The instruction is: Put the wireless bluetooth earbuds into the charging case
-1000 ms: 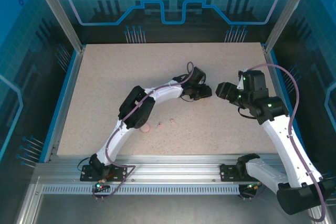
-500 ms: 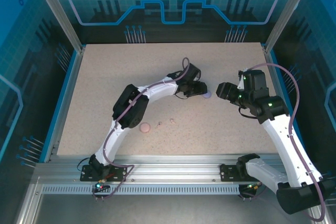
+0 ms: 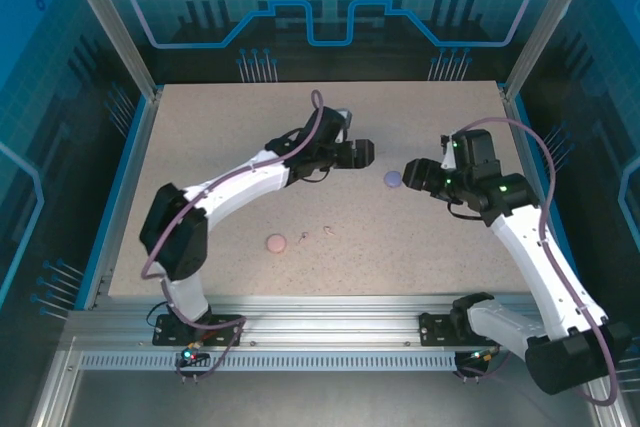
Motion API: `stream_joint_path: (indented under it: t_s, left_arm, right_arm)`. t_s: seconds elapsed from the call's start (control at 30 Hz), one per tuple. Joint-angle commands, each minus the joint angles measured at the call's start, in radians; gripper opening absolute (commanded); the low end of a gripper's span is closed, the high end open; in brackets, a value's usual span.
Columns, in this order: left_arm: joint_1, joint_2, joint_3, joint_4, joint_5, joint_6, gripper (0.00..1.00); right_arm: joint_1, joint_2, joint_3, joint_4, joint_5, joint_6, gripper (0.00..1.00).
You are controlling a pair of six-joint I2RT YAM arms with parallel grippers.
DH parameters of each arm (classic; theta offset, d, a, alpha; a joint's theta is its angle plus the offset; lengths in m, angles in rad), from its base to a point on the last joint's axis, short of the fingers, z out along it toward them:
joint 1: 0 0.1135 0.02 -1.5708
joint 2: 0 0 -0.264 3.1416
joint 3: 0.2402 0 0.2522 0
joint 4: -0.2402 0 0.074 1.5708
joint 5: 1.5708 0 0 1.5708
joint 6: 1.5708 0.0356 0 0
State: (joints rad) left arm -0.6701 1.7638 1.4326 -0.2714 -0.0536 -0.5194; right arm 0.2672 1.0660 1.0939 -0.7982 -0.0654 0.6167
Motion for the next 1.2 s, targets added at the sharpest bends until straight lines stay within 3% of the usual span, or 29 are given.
stream_joint_path:
  t_s: [0.0, 0.2, 0.3, 0.4, 0.6, 0.93, 1.17]
  left_arm:
    - [0.028, -0.108, -0.118, 0.047, -0.077, 0.040, 0.98]
    - [0.102, -0.346, -0.382, 0.160, -0.119, 0.029, 0.99]
    - [0.176, -0.465, -0.482, 0.151, -0.174, -0.098, 0.99]
    - [0.273, -0.574, -0.537, 0.108, -0.125, -0.191, 0.99]
    - [0.383, -0.729, -0.599, 0.088, -0.076, -0.183, 0.99]
    - [0.576, -0.774, -0.613, 0.031, 0.013, -0.216, 0.99]
    - [0.693, -0.822, -0.657, 0.040, 0.063, -0.265, 0.99]
  right_arm:
    - [0.084, 0.034, -0.021, 0.019, -0.004, 0.001, 0.70]
    - [0.316, 0.142, -0.017, 0.053, 0.121, 0.084, 0.71]
    - [0.426, 0.222, 0.018, 0.056, 0.173, 0.120, 0.71]
    - [0.517, 0.309, 0.067, 0.058, 0.201, 0.141, 0.72]
    - [0.670, 0.523, 0.214, 0.035, 0.244, 0.173, 0.73]
    - [0.824, 0.995, 0.657, -0.200, 0.304, 0.171, 0.73]
    - [0.858, 1.201, 0.861, -0.280, 0.298, 0.225, 0.72]
